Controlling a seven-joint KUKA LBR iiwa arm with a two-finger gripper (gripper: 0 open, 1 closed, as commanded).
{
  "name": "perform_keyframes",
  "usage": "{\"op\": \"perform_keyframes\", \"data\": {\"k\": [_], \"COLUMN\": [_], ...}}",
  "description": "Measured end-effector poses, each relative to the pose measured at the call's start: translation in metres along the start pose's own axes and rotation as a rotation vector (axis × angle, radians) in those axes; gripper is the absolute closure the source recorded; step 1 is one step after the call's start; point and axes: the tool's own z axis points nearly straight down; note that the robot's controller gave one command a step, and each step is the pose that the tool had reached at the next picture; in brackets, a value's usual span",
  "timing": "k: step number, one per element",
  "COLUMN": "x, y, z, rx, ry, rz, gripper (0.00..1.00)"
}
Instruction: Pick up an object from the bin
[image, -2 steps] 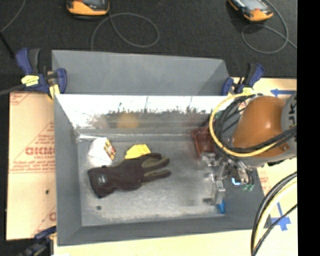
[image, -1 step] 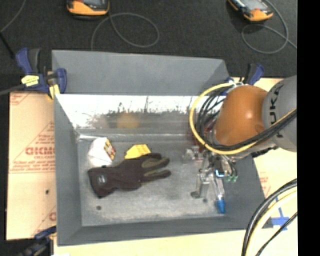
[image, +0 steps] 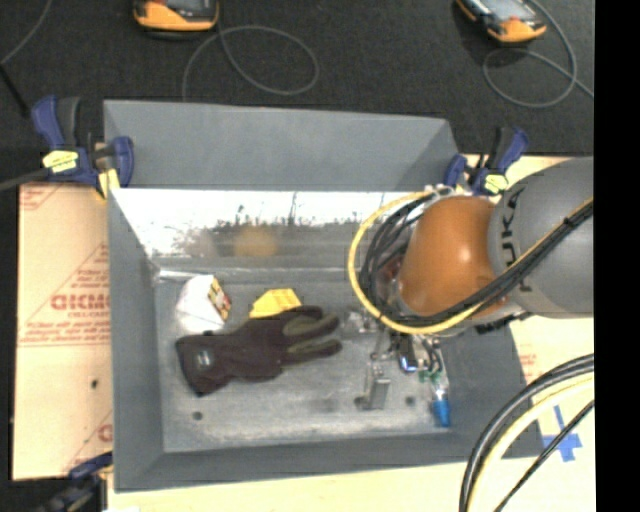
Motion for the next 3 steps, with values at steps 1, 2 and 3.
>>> {"op": "perform_keyframes", "data": {"k": [1, 2, 3], "x": [-0.022, -0.087, -0.070], "y": [0.009, 0.009, 0.037], "z": [0.020, 0.051, 0.058], "rx": [0.000, -0.001, 0.001], "ry": [0.025, -0.010, 0.011], "rz": [0.025, 0.065, -0.057], "gripper": [0.00, 0.00, 0.00]}}
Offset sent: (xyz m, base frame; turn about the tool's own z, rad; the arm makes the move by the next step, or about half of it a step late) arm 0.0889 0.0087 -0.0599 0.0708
